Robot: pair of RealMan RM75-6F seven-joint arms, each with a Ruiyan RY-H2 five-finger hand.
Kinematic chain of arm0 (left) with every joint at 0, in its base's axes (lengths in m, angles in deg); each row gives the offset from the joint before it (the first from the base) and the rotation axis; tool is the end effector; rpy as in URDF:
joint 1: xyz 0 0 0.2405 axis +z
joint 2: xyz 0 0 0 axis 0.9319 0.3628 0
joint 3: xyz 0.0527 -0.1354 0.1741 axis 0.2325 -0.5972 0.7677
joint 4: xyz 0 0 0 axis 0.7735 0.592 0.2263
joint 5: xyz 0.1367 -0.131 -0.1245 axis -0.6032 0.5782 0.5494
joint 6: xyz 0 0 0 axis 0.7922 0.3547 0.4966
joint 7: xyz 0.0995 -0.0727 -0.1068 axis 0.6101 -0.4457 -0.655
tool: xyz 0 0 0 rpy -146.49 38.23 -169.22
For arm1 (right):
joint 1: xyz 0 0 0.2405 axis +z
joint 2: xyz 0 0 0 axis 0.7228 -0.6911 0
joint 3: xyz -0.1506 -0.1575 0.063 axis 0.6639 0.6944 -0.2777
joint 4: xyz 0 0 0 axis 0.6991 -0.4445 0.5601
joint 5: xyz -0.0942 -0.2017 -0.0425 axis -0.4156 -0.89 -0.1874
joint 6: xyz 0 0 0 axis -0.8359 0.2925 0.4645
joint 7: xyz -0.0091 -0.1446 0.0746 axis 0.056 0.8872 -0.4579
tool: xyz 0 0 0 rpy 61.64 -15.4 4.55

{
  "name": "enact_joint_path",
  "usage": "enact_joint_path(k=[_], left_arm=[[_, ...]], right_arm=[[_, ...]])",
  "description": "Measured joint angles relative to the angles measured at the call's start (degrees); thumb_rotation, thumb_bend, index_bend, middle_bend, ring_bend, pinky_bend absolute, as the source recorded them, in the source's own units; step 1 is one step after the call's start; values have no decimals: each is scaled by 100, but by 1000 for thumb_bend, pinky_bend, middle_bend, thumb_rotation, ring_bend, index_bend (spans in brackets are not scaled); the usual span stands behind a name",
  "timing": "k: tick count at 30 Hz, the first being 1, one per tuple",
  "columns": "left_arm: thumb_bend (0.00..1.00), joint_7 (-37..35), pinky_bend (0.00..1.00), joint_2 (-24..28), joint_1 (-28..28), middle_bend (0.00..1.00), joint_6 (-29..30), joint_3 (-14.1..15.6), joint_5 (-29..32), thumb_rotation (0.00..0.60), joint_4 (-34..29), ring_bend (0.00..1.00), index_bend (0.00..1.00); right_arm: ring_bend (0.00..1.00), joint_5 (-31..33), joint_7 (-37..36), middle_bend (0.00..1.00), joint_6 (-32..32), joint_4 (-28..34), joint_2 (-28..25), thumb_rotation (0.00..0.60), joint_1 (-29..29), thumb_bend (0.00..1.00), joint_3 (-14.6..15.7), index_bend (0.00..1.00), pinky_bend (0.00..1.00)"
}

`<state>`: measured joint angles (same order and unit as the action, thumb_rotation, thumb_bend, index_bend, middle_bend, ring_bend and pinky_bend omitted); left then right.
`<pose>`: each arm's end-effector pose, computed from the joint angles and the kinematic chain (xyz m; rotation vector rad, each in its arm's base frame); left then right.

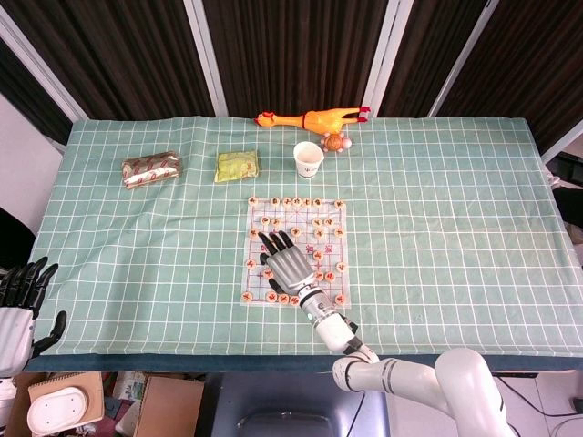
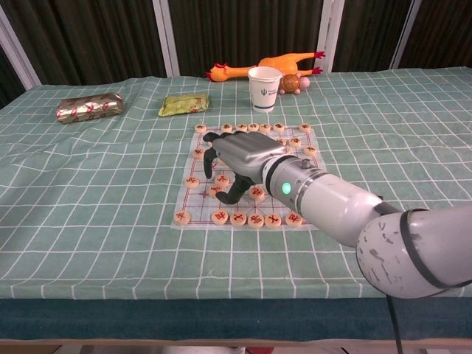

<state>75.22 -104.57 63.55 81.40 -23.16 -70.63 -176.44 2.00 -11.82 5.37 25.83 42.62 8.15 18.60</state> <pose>-0.2767 0.1983 0.1401 -1.4141 -0.7784 -1.0129 -0.0366 -0.3553 -0.1502 1.9852 -0.8336 0.9065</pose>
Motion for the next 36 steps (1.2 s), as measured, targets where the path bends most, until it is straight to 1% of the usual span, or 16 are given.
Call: enact_joint_path(k=[6,9,12,14,16,18,19,20,22,23,25,26,28,29,32,36], left_arm=[[444,-14,9,5,-11,0,-23,45,-87,600,1,0,0],[443,-39,8,17,-3,0,12,45,-105,600,20,0,0],[444,-8,8,18,6,0,27,30,-82,600,37,0,0],[444,52,7,10,6,0,11,16,-36,600,33,0,0],[444,151,6,-8,0,0,-21,6,1,600,20,0,0],[445,263,5,-30,-12,0,-73,5,29,600,0,0,0],[445,335,5,-49,-21,0,-102,4,44,600,-13,0,0],[445,390,5,-64,-27,0,-117,3,50,600,-19,0,0],[444,529,4,-116,-40,0,-136,-1,58,600,-24,0,0],[444,596,4,-143,-45,0,-144,-2,59,600,-23,0,0],[443,777,3,-210,-54,0,-165,0,65,600,-24,0,0],[443,863,3,-242,-57,0,-174,-1,74,600,-28,0,0],[444,1077,3,-328,-61,0,-179,-11,95,600,-41,0,0],[444,1169,3,-374,-64,0,-171,-20,95,600,-42,0,0],[445,1415,3,-521,-79,0,-146,-46,89,600,-22,0,0],[444,1523,3,-609,-98,0,-210,-50,139,600,11,0,0]], right_arm=[[0,41,117,66,38,354,-215,600,-60,496,46,385,0],[0,-57,80,41,188,690,-411,600,-159,496,95,295,0],[0,-240,14,8,459,1253,-757,600,-369,496,206,166,0],[0,-390,-10,0,719,1814,-1134,600,-604,486,352,74,0],[0,-535,13,0,1027,2508,-1661,600,-914,443,572,10,0],[0,-681,35,0,1361,3171,-2240,600,-1254,411,834,0,0],[0,-804,30,0,1633,3603,-2670,600,-1526,408,1046,0,0],[0,-916,8,0,1869,3895,-2998,600,-1760,408,1227,0,0],[0,-1222,-125,0,2501,4394,-3702,600,-2378,408,1673,0,0],[0,-1347,-208,0,2778,4523,-3940,600,-2651,408,1848,0,0],[0,-1570,-431,0,3333,4621,-4294,600,-3195,407,2138,0,0],[0,-1652,-532,0,3503,4578,-4362,600,-3364,407,2224,0,0],[0,-1823,-715,0,3749,4344,-4407,600,-3629,406,2386,0,0],[0,-1951,-847,0,3864,4116,-4417,600,-3761,406,2473,0,0],[0,-2328,-1380,0,4180,3563,-4520,600,-4078,405,2624,0,0],[0,-2749,-2114,0,4533,3337,-4700,600,-4467,405,2710,0,0]])
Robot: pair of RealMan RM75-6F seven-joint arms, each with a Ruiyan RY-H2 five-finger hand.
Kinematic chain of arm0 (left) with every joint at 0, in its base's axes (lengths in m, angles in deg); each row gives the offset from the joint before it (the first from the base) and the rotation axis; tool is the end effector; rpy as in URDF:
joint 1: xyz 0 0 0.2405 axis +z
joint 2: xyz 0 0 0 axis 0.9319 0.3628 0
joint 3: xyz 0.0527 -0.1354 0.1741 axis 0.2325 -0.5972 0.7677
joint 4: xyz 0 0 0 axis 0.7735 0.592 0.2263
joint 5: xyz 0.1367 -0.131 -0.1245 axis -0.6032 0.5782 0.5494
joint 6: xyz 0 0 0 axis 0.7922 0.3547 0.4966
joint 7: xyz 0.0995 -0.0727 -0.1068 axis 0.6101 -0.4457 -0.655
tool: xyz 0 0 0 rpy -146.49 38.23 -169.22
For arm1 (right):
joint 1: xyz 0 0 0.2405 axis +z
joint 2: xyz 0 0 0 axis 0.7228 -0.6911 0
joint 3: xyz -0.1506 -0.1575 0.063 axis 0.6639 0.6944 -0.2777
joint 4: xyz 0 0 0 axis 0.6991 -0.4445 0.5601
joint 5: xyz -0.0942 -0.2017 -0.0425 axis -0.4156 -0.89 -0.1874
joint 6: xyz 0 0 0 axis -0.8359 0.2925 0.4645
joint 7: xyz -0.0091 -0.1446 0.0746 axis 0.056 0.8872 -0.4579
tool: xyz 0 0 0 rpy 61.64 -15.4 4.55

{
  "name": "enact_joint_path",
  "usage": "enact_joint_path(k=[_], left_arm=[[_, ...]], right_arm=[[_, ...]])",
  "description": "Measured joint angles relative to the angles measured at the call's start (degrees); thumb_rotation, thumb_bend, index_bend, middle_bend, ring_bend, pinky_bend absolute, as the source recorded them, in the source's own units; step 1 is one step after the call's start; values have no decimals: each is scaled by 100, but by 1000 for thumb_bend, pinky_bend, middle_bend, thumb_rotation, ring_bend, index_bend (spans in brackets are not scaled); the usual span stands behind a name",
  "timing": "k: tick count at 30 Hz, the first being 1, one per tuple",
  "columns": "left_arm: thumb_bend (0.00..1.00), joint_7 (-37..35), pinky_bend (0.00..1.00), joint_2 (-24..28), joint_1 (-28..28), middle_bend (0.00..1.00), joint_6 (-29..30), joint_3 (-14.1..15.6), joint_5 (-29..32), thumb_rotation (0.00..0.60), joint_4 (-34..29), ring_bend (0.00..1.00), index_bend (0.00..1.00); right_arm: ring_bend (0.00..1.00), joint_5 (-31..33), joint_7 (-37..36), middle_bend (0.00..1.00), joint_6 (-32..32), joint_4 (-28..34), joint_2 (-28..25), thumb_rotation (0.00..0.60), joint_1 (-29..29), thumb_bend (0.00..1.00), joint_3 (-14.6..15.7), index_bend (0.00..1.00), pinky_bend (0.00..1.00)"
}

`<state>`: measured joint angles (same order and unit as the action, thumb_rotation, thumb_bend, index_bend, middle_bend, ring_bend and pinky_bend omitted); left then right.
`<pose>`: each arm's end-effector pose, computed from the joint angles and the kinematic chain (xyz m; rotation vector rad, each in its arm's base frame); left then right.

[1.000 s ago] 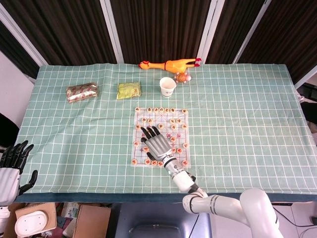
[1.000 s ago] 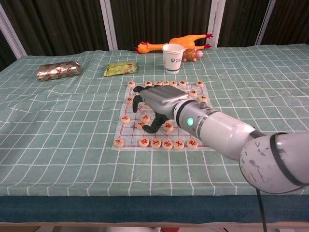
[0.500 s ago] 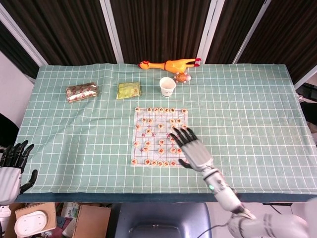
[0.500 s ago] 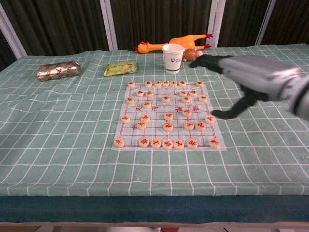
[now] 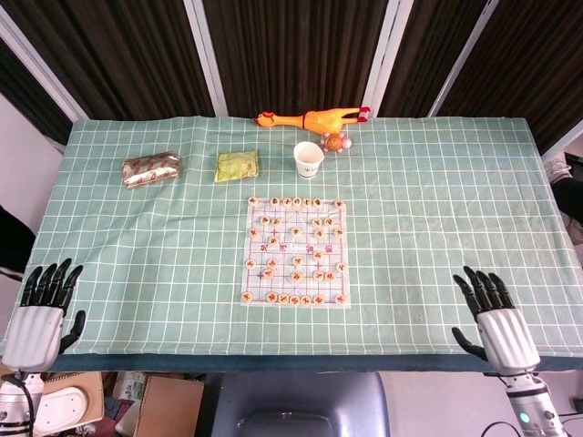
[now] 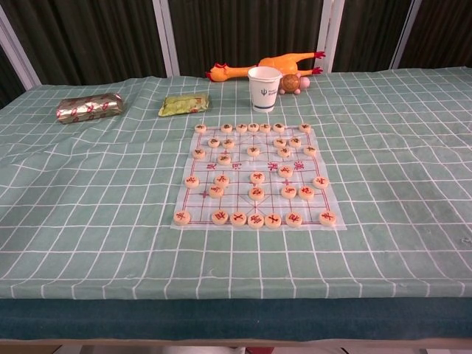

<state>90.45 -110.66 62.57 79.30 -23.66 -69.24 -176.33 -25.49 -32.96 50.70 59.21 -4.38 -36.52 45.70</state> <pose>-0.2664 0.2045 0.1067 -1.4557 -0.6733 -0.8693 -0.2690 -0.1706 0.0941 1.5318 -0.8275 0.9021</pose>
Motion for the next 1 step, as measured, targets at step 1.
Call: enact_joint_path(k=[1], left_arm=[[444,-40,3,9,-15,0,-22,-9,9,600,2,0,0]], right_arm=[[0,-89,-109,0,89,-39,-32,600,-101,406,-6,0,0]])
